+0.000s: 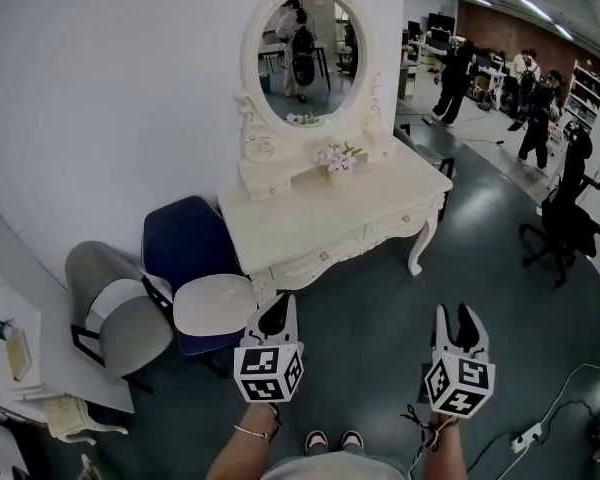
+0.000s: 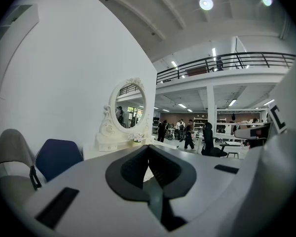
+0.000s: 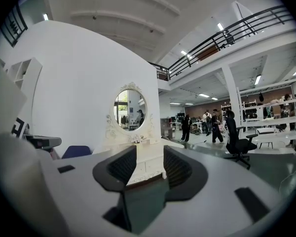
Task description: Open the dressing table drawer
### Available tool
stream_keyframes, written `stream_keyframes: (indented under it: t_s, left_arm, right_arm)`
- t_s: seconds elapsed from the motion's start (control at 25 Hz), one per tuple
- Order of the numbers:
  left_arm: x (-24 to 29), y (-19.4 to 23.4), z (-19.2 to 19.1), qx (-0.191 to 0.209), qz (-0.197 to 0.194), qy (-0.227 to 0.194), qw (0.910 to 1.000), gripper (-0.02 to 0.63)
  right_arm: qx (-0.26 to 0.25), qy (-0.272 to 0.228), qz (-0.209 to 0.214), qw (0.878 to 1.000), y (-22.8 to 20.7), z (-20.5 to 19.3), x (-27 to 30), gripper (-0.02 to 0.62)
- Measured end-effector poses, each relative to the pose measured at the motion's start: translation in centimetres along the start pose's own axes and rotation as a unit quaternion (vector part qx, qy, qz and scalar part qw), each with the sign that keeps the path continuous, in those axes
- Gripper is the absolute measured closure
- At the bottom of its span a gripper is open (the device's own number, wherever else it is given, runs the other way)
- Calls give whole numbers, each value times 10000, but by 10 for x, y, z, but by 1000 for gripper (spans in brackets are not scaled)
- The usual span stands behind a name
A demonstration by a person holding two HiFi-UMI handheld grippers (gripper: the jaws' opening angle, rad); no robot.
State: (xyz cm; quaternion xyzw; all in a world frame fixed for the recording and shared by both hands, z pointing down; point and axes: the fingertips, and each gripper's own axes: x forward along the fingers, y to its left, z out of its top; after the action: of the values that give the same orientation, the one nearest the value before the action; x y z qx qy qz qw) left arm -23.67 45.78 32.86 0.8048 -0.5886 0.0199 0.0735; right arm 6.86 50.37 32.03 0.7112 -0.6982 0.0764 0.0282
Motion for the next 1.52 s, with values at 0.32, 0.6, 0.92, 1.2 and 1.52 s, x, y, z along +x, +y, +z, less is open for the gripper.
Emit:
stream_keyframes:
  t_s: [0.32,0.6,0.92,1.2,1.52]
  left_arm:
    - [8,6,0,31,-191,-13,9998,588]
    - [24,6,-8,-2,-308,62,9995,588]
    - [71,1,-5,100,-402,108,9991,588]
    - [141,-10,5,72,-391,93,9992,588]
    - [225,-28,15,30,-259,119,9996,588]
  right_arm:
    - [25,0,-204,9998,4,-6,0,422]
    - [68,71,-424,9991,-6,-13,6,425]
    - [221,7,-604,9979,-28,-11,44,437]
    - [185,6,-518,9985,-53,4,108,437]
    - [115,-8,-337,9994,-94,30,191,437]
